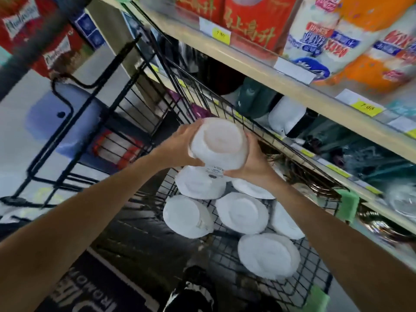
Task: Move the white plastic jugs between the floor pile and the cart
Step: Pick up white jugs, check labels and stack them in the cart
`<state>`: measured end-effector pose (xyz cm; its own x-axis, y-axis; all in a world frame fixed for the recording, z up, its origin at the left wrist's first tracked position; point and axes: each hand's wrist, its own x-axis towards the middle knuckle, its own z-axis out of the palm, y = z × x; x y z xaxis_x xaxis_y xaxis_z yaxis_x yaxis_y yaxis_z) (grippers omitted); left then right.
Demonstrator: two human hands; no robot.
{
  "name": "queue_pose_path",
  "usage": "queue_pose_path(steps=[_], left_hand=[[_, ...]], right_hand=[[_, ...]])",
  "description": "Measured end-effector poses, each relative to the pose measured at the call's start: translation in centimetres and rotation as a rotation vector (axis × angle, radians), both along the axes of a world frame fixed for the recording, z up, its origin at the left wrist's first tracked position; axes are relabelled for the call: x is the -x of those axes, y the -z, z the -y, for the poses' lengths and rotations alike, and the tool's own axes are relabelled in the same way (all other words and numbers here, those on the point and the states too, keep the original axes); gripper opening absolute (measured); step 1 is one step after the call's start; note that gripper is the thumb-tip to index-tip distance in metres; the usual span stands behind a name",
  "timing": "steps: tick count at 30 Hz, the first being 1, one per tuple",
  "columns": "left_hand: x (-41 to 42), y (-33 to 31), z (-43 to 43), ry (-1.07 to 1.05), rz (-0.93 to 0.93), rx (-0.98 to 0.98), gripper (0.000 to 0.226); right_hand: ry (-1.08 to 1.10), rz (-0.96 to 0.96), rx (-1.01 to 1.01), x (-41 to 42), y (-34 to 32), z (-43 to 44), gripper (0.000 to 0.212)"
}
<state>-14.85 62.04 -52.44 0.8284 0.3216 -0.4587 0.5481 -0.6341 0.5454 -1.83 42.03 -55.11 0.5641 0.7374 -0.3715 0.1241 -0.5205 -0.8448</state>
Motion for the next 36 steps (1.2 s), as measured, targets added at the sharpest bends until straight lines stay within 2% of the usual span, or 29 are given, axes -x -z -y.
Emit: queue_pose_path(steps=[3, 6, 15, 20, 23, 30, 36], left_hand=[[-0.9, 2.2, -2.5, 0.072, 0.005, -0.091, 0.122], [-1.7, 3.9, -4.3, 0.121, -0.05, -0.218, 0.122], [-2.4, 6.0, -7.0, 0.11, -0.032, -0.363, 0.119], [-1.8, 6.4, -6.3, 0.027, 0.001, -0.33, 0.109], [-1.7, 6.5, -5.5, -0.029, 0.003, -0.202, 0.106], [-1.3, 2.9, -2.1, -0.09, 0.123, -0.137, 0.098], [-3.3, -2.0, 4.0, -0.038, 0.208, -0.05, 0.087]], right_hand=[[0.02, 0.116, -0.024, 0.2, 1.9, -2.3, 0.118], [0.057, 0.205, -0.067, 0.1, 3.1, -4.0, 0.109], [0.028, 0.411, -0.003, -0.2, 4.7, -7.6, 0.122], [0.062, 0.359, 0.087, 0.6, 4.8, -8.6, 0.126], [0.117, 0.28, 0.063, 1.1, 4.3, -8.6, 0.123], [0.06, 0.221, 0.057, 0.8, 1.9, -3.7, 0.09], [0.221, 0.15, 0.075, 0.4, -3.2, 3.6, 0.067]])
